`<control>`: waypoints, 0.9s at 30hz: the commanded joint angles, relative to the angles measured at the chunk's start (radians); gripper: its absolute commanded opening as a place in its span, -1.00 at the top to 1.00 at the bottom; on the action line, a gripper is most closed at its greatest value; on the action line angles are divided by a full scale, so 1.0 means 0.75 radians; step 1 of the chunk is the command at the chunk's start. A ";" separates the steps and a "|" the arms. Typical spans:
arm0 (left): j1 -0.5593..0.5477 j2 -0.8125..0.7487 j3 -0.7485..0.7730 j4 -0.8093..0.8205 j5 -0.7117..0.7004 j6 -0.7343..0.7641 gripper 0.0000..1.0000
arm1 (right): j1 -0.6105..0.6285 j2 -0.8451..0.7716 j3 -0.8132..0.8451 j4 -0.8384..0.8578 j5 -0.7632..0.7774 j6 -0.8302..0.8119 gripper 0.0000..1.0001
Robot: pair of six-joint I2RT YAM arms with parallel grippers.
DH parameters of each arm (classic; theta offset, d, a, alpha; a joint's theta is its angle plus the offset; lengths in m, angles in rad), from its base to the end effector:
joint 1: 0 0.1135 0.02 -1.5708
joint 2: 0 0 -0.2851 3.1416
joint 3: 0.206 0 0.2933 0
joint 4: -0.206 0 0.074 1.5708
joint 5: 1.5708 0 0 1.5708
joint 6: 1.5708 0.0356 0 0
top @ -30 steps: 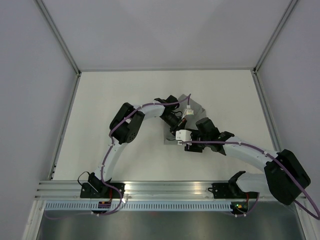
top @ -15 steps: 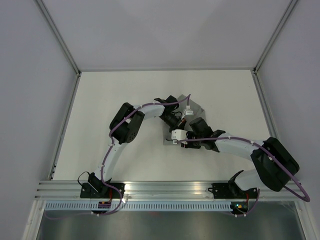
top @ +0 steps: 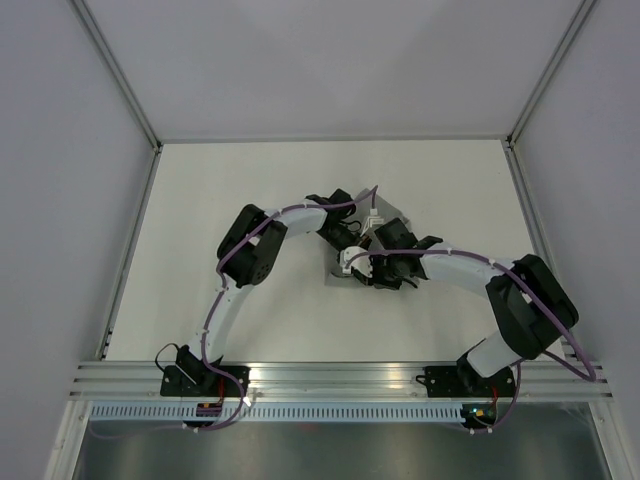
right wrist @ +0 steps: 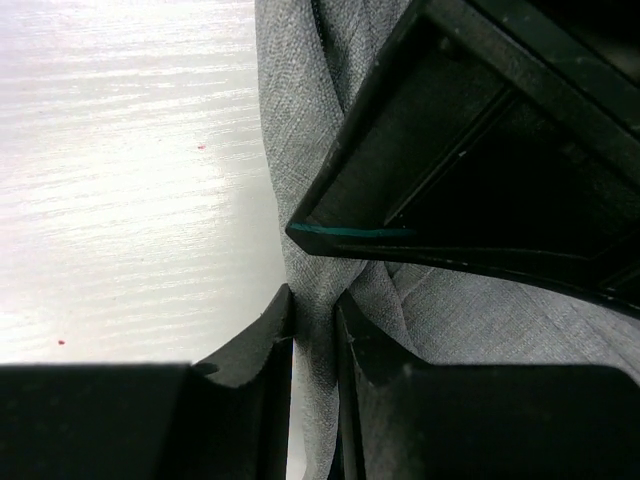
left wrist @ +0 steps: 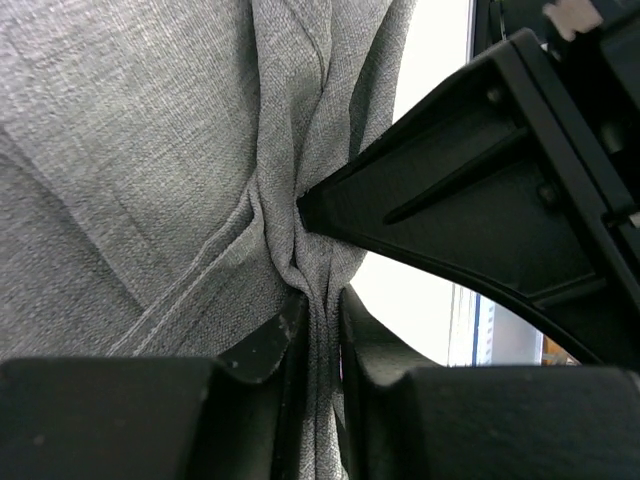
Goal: Fold the napkin, place the utensils inside, and roll it up
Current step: Roll the napkin with the utensil
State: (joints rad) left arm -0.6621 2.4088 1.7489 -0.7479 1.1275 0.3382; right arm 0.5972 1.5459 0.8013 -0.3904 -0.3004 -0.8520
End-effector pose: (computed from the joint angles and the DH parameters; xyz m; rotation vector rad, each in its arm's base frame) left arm 0.3825 -0.3389 0.0875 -1.3735 -2.2314 1.6671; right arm 0.2506 0.1832 0.1502 -1.8265 1.9291 0.3239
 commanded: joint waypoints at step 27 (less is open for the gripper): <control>0.208 -0.695 -0.661 0.970 -0.489 -0.588 0.49 | -0.248 0.604 0.576 -0.768 -0.481 -0.261 0.70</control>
State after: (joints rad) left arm -0.5285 2.0052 1.3033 -0.1967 0.8688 -0.0078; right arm 0.4137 1.9152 1.2152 -0.8902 -0.6556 -0.9920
